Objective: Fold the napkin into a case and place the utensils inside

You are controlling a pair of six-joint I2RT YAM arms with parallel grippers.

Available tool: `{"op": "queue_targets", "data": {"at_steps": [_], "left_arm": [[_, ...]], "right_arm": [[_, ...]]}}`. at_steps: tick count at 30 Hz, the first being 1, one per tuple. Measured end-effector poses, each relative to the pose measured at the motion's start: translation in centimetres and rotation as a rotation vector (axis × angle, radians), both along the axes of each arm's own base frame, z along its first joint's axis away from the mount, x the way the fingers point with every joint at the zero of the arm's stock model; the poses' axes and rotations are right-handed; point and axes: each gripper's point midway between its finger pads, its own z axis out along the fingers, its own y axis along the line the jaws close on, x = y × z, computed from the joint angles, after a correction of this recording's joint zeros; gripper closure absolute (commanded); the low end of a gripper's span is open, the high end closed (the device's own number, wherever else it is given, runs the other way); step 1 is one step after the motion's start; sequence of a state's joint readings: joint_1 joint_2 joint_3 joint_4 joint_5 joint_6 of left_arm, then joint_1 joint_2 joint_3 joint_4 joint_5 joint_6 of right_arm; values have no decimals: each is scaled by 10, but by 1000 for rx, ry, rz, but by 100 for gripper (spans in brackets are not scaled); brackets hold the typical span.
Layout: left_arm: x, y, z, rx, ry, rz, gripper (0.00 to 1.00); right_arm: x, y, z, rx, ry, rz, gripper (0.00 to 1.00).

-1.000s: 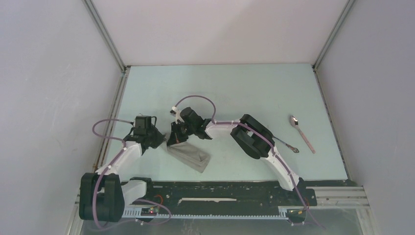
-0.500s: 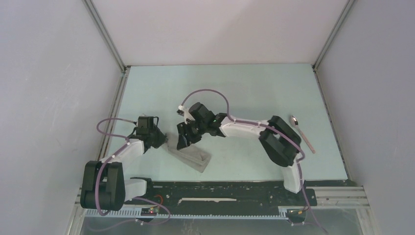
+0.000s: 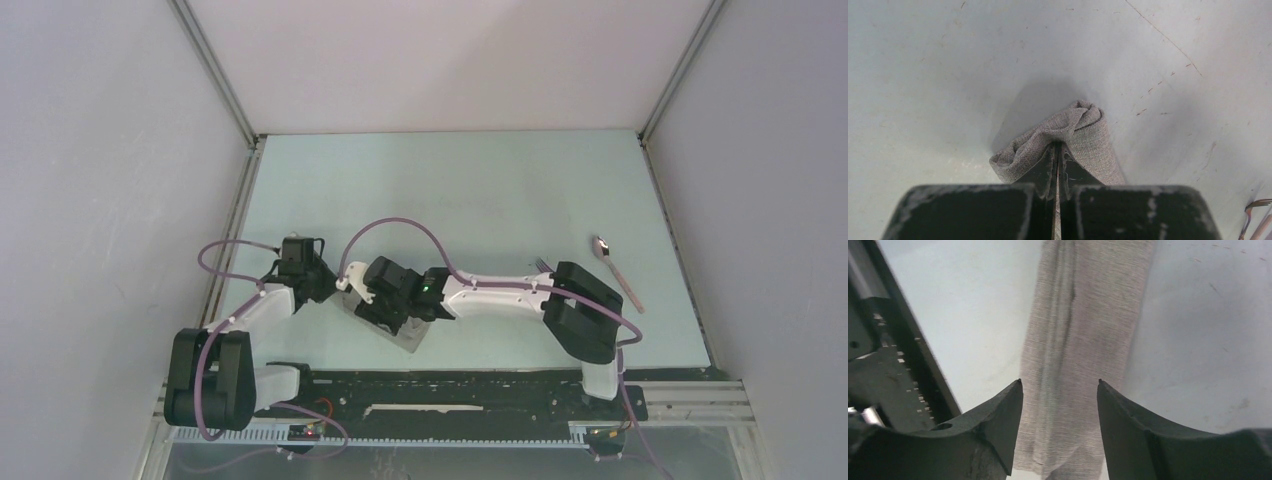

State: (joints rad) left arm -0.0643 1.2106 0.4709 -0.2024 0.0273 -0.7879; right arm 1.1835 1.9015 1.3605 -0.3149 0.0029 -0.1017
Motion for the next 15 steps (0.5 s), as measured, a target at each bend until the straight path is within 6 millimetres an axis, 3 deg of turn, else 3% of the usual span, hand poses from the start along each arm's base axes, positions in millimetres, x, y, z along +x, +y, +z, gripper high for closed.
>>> {"op": "queue_targets", "data": {"at_steps": [5,15], "left_arm": [[0,0,0,1,-1,-3,100],[0,0,0,1,-1,-4,100]], "right_arm": [[13,-7,-7,-43,-53,-18,45],[9,-8,-26,-90,-57,-9,40]]}}
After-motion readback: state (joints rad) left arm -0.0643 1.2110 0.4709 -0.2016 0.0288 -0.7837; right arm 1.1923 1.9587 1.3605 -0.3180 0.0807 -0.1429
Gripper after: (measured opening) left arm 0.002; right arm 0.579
